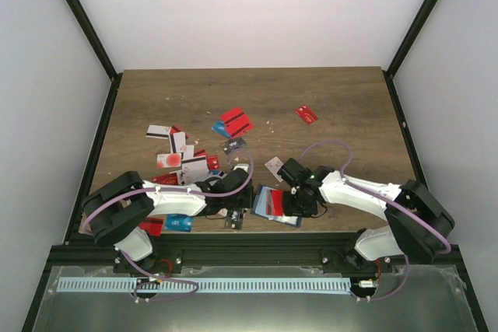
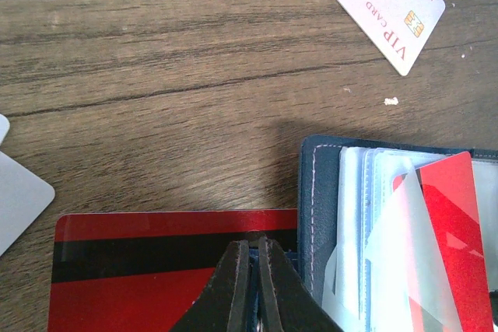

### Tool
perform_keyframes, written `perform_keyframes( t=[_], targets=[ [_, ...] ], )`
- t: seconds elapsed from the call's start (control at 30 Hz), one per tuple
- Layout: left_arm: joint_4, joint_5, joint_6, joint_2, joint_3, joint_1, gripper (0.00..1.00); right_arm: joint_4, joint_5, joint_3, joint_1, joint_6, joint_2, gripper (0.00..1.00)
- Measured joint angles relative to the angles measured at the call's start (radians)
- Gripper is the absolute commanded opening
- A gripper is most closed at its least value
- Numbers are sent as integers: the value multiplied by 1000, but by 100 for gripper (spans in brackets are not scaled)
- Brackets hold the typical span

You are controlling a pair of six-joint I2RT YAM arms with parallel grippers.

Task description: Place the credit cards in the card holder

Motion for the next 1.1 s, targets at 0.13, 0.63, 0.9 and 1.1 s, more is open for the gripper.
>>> perform_keyframes(
  t=[0.13,0.63,0.9,1.1],
  targets=[
    [0,0,0,1,0,0,4,7,-7,7,0,0,13,31],
    [5,1,0,5,0,0,4,63,-63,39,40,-16,56,43],
    [5,-2,0,5,-3,0,7,72,-69,58,66,-18,75,45],
    [-76,-41,12,-33,-4,-2,33,47,-60,58,69,-19,43,45]
  ],
)
